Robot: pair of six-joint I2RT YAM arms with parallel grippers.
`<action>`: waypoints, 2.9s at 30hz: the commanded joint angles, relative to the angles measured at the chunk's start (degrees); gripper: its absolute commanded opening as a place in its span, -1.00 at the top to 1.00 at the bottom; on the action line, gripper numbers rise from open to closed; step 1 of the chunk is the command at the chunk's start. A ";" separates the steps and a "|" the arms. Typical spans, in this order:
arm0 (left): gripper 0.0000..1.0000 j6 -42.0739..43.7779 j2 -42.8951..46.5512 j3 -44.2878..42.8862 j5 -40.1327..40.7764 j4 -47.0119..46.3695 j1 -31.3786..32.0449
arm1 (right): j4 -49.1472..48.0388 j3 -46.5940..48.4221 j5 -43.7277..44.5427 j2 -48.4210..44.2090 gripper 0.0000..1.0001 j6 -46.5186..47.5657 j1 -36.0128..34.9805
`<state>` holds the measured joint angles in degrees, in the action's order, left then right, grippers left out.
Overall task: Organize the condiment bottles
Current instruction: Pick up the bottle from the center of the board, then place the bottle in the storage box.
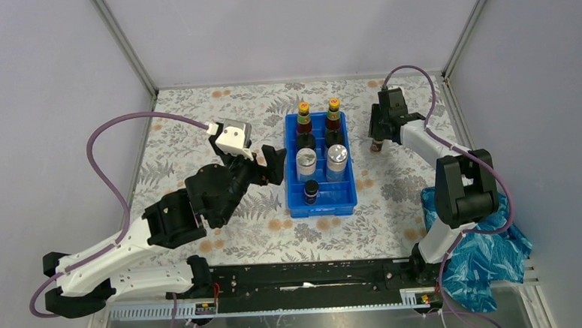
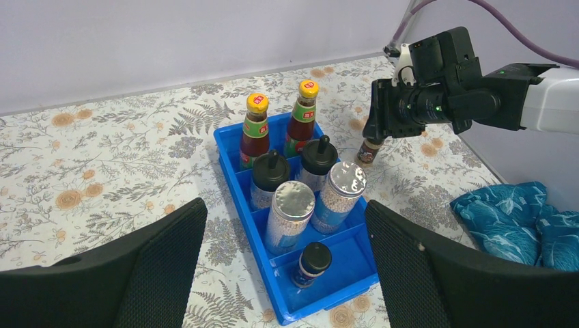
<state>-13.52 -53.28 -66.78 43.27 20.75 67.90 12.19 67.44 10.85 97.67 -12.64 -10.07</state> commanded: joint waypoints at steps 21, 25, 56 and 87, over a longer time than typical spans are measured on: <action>-0.80 -0.63 1.61 1.18 1.55 -0.28 0.45 | 1.98 0.98 -0.28 -9.47 1.00 -1.40 0.31; -0.80 -0.61 1.44 0.82 1.64 -0.29 0.39 | 3.41 0.62 -0.36 -12.66 1.00 -1.29 0.07; -0.80 -0.72 -3.06 -1.86 2.26 -0.15 0.39 | 24.97 -4.30 11.99 -38.79 1.00 -0.97 -25.78; -0.80 -0.70 -4.75 -2.46 2.46 -0.36 0.39 | 21.98 -8.73 13.31 -34.42 1.00 -6.38 -45.39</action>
<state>-14.24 -58.39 -67.77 44.88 20.93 67.90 37.54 58.43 22.00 61.89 -18.17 -54.02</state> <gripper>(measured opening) 0.898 0.506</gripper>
